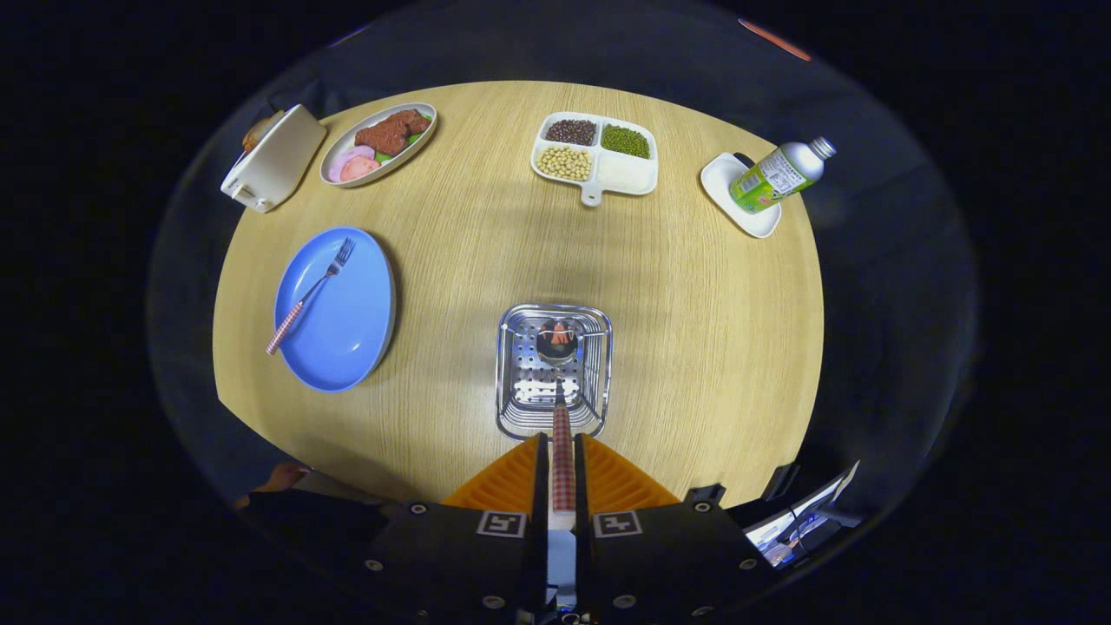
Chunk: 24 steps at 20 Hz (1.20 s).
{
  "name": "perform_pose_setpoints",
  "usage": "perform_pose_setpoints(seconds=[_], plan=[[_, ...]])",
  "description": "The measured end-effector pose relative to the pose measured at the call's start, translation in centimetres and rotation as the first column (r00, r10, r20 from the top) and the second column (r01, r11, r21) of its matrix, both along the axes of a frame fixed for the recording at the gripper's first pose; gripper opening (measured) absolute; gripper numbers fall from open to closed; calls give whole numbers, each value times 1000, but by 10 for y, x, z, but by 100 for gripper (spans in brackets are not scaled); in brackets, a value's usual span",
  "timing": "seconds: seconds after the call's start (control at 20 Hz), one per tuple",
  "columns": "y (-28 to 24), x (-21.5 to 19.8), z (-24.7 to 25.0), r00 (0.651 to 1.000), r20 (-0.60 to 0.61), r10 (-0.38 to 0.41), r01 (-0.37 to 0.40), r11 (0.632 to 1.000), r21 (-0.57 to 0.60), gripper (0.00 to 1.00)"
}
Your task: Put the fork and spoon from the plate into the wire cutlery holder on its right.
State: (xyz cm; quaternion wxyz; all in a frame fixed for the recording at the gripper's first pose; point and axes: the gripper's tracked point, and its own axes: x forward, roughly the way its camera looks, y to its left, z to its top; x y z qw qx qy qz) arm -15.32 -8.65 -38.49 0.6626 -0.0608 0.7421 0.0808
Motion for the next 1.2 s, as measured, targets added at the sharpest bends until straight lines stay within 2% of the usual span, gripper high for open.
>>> perform_pose_setpoints(seconds=[0.25, 0.4, 0.65, 1.2], plan=[[6, 12, 11, 994, 73, -77, 75, 997, 32, 18], [24, 10, 21, 990, 85, -116, 111, 992, 63, 26], [85, 8, 36, 990, 71, -125, 114, 984, 138, 63], [227, -5, 26, 991, -44, -128, 134, 969, 208, 65]])
